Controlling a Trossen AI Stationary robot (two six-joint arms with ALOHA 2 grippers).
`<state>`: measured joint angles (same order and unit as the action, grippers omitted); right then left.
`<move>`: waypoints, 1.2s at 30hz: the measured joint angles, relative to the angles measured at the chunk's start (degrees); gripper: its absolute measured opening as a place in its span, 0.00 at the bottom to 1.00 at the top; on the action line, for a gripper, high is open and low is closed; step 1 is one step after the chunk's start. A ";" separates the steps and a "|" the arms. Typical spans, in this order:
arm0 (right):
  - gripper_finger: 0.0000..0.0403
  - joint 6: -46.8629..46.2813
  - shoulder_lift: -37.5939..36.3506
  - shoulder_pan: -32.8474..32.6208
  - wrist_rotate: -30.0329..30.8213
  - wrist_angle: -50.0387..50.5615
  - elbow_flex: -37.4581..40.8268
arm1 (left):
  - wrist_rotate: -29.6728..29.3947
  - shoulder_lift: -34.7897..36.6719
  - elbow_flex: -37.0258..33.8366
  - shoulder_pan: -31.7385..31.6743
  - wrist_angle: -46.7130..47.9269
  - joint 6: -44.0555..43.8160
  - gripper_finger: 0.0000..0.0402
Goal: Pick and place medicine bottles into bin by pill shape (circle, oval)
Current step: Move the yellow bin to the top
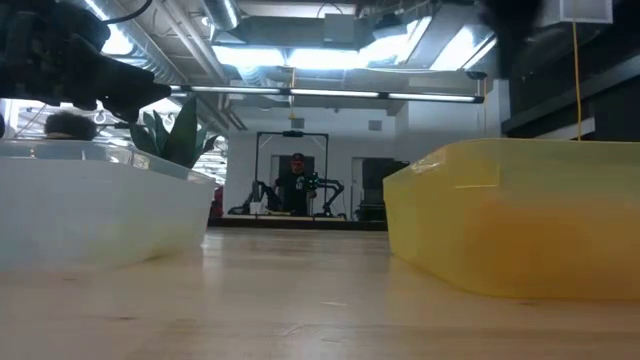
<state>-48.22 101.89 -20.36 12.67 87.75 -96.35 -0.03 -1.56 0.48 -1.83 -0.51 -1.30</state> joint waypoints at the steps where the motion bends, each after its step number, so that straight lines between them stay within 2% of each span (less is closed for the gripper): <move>1: 0.39 -4.06 -1.61 -1.16 -0.76 -1.44 3.33 | 0.00 0.00 -0.01 0.00 0.00 0.00 0.47; 5: 0.39 -15.72 -5.38 -5.91 -5.02 -9.45 14.73 | 0.00 0.00 0.01 0.00 0.00 0.82 0.47; 9: 0.39 -20.63 -5.99 -9.85 -10.39 -20.57 22.65 | -0.07 0.00 0.01 0.00 0.00 1.88 0.47; 12: 0.39 -21.84 -5.99 -11.40 -9.74 -26.96 25.59 | -0.48 0.00 0.00 0.00 0.02 1.92 0.47; 16: 0.39 -19.35 -5.99 -11.71 -4.71 -30.42 26.19 | -0.53 0.00 0.01 -0.02 0.02 1.93 0.47; 18: 0.39 -15.49 -5.99 -10.92 -1.99 -32.16 26.18 | -0.56 0.00 0.00 -0.02 0.01 1.95 0.47; 21: 0.39 -11.80 -5.93 -7.93 -1.26 -34.78 26.16 | -0.68 0.00 0.01 -0.02 0.02 1.96 0.47; 25: 0.39 -12.94 -5.51 -2.51 1.20 -34.94 26.34 | -0.72 0.00 0.00 -0.02 0.02 2.01 0.47; 29: 0.39 -10.78 -5.51 1.52 -0.75 -36.50 26.65 | -0.72 0.00 0.01 -0.02 0.02 2.02 0.47; 36: 0.39 -9.41 -4.80 4.42 -6.49 -43.87 26.64 | -0.74 0.00 0.01 -0.03 0.00 3.88 0.47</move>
<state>-57.63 97.09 -15.94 6.18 43.88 -69.71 -0.78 -1.56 0.49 -1.85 -0.51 2.58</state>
